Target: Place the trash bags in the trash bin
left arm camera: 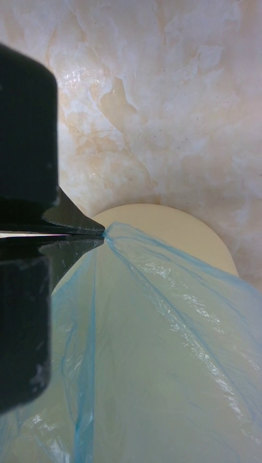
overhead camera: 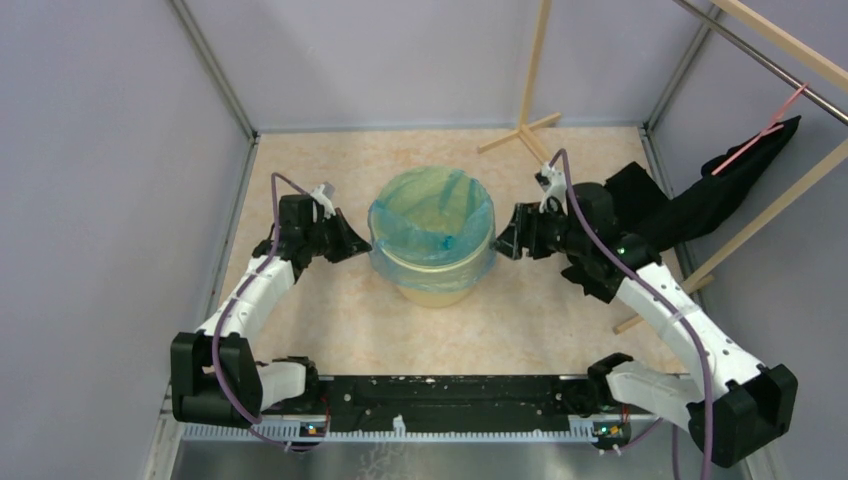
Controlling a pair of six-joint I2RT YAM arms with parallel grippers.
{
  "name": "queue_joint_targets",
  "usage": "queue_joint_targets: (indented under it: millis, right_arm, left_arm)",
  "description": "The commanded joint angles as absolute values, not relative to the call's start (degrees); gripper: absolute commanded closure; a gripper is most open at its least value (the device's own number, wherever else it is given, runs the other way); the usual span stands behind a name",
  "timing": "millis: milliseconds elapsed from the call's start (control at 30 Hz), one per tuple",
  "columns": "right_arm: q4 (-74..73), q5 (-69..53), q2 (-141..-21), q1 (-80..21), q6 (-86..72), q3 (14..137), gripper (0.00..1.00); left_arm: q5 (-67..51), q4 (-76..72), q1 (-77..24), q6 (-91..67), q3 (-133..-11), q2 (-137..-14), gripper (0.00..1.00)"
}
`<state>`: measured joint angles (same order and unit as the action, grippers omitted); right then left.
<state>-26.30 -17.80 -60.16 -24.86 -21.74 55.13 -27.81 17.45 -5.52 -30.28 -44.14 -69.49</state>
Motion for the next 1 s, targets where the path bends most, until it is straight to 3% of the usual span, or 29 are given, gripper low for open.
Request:
queue_joint_targets:
  millis: [0,200,467,767,967]
  right_arm:
    - [-23.94,-26.33,-55.94,-25.47,-23.37,50.50,0.32]
    - [-6.57,-33.70,-56.26,-25.55,-29.21,42.60,0.33]
    - [4.52,-26.62,-61.42,-27.24,-28.15,35.95,0.39]
    - [0.86,-16.44,-63.59,-31.72,-26.07,31.48,0.42]
    - [-15.58,-11.21,-58.43,-33.89,-23.55,38.37,0.41]
  left_arm:
    - [-28.97,16.44,-5.71,-29.86,-46.25,-69.34,1.00]
    - [-29.82,14.85,-5.80,-30.77,-45.70,-69.60,1.00]
    - [-30.86,14.72,-5.97,-31.24,-45.07,-68.82,1.00]
    - [-31.56,14.16,-6.33,-31.17,-45.00,-68.98,1.00]
    - [-30.17,16.15,-6.33,-29.31,-46.62,-68.02,0.94]
